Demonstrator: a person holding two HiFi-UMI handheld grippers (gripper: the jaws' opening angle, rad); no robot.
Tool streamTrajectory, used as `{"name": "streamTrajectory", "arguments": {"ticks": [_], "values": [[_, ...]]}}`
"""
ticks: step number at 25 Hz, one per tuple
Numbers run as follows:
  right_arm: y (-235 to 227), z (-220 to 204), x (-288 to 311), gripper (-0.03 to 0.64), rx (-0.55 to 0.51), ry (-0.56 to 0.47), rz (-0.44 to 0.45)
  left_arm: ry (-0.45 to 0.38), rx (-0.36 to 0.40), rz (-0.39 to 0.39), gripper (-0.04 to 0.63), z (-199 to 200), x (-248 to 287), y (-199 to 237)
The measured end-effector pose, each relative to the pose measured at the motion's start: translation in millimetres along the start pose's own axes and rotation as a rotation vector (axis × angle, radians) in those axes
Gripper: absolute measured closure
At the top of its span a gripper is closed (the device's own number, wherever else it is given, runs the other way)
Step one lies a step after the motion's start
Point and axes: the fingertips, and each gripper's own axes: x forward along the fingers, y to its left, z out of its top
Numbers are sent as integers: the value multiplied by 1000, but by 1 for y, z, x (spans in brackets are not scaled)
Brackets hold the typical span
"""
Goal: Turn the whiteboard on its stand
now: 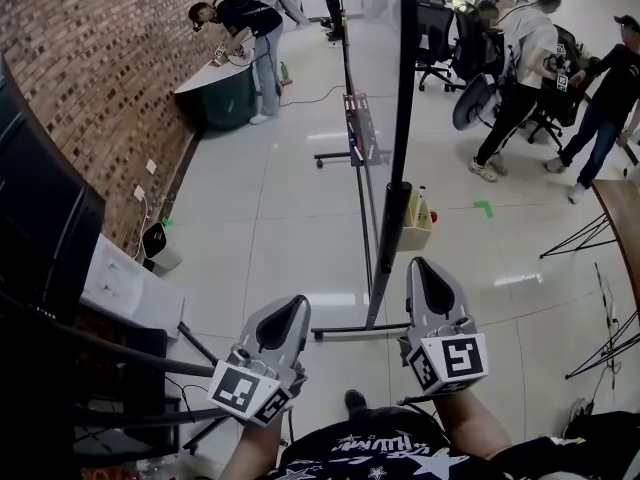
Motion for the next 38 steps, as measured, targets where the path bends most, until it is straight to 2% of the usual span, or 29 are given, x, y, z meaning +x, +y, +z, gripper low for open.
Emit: {"name": "streamTrajectory", "arguments": {"ticks": [6, 10, 12, 17, 20, 29, 38], "values": [[0, 13, 18, 607, 61, 5, 39, 19, 18, 24, 591, 0, 17, 10], [7, 27, 24, 590, -5, -18, 47, 17, 19, 32, 591, 4, 23, 18], [6, 28, 32, 548, -20, -12, 41, 18, 23, 18, 591, 5, 28, 18], [10, 26, 58, 383, -29, 35, 39, 29, 15, -30, 591, 2, 43, 24], [9, 23, 77, 336, -57, 78, 21, 39, 7, -68, 592, 1, 55, 31], [-3, 15, 113, 328, -104, 151, -79, 53, -2, -162, 591, 0, 85, 55], [-7, 10, 129, 341, -124, 182, -127, 74, -35, -232, 591, -5, 113, 78]]}}
